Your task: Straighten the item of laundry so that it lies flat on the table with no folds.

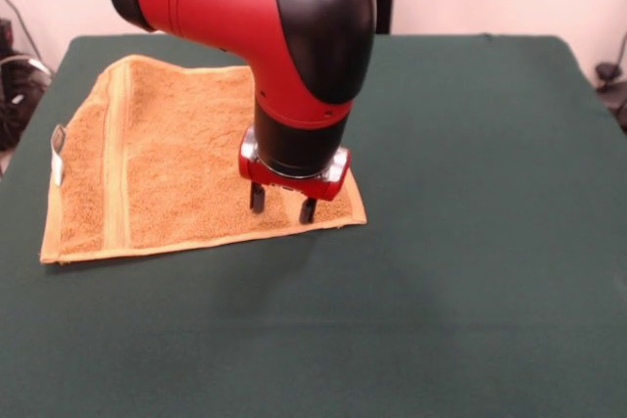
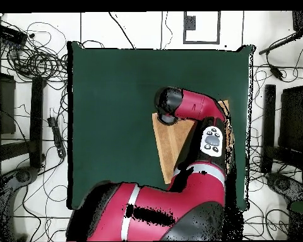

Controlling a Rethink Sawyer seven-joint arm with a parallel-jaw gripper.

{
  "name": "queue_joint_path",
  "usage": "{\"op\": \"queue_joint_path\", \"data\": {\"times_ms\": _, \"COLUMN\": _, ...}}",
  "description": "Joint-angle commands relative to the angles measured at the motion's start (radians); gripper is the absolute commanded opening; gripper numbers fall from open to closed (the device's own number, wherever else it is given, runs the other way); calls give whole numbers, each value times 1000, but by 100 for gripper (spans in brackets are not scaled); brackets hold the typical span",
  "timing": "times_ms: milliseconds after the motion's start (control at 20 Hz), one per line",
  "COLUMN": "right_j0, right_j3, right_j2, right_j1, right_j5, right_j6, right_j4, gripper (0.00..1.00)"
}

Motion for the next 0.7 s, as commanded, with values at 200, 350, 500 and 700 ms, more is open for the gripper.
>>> {"op": "queue_joint_path", "data": {"times_ms": 200, "right_j0": 34, "right_j3": 66, "right_j2": 182, "right_j1": 129, "right_j5": -242, "right_j6": 98, "right_j4": -17, "gripper": 100}}
{"op": "queue_joint_path", "data": {"times_ms": 350, "right_j0": 33, "right_j3": 68, "right_j2": 183, "right_j1": 128, "right_j5": -243, "right_j6": 97, "right_j4": -18, "gripper": 100}}
{"op": "queue_joint_path", "data": {"times_ms": 500, "right_j0": 34, "right_j3": 67, "right_j2": 184, "right_j1": 127, "right_j5": -241, "right_j6": 83, "right_j4": -26, "gripper": 100}}
{"op": "queue_joint_path", "data": {"times_ms": 700, "right_j0": 32, "right_j3": 75, "right_j2": 184, "right_j1": 126, "right_j5": -250, "right_j6": 109, "right_j4": -13, "gripper": 0}}
